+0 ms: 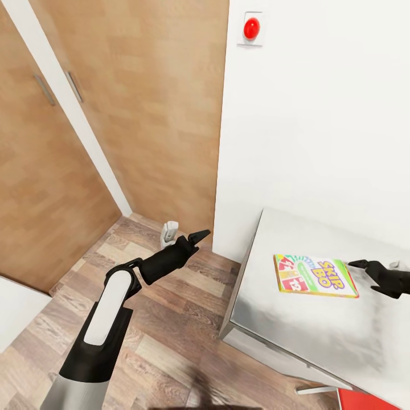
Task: Put all the toys in the child's room - the three board games (two on the bed and one on the table), the two jigsaw puzzles on the table, and the tennis ball on the table - inside the toy box on the table in the child's room.
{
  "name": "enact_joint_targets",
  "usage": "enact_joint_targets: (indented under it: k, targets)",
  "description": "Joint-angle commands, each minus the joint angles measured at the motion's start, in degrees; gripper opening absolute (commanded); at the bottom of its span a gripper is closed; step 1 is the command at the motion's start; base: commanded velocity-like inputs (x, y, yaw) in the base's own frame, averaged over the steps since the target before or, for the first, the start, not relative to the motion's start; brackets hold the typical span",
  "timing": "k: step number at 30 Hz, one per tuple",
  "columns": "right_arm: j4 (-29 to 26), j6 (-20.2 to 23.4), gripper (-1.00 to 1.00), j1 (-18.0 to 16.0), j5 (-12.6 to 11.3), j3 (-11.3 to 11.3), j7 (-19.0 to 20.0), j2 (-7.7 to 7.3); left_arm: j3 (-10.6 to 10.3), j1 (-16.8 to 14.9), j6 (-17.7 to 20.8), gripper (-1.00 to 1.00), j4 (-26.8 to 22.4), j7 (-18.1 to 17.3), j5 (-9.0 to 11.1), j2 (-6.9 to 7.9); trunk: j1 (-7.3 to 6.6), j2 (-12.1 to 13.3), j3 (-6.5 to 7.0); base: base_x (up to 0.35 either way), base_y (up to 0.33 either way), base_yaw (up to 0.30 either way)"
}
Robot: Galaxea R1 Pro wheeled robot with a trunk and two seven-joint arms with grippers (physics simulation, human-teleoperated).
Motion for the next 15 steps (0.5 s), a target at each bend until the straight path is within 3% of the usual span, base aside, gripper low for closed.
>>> enact_joint_targets:
  k: [1, 15]
  targets:
    - [-0.03, 0.22, 1.00, -0.05, -0.57, -0.06, -0.54, 0.00, 0.03, -0.04, 0.16, 1.00, -0.06, 0.55, 0.61, -0.02, 0.03, -0.10, -0.11, 0.035, 0.000, 0.000]
    - [0.51, 0.30, 1.00, -0.46, -0.59, 3.56, -0.41, 0.38, 0.03, -0.06, 0.14, 1.00, -0.02, 0.62, 0.55, 0.03, 0.03, -0.10, -0.19, 0.105, 0.000, 0.000]
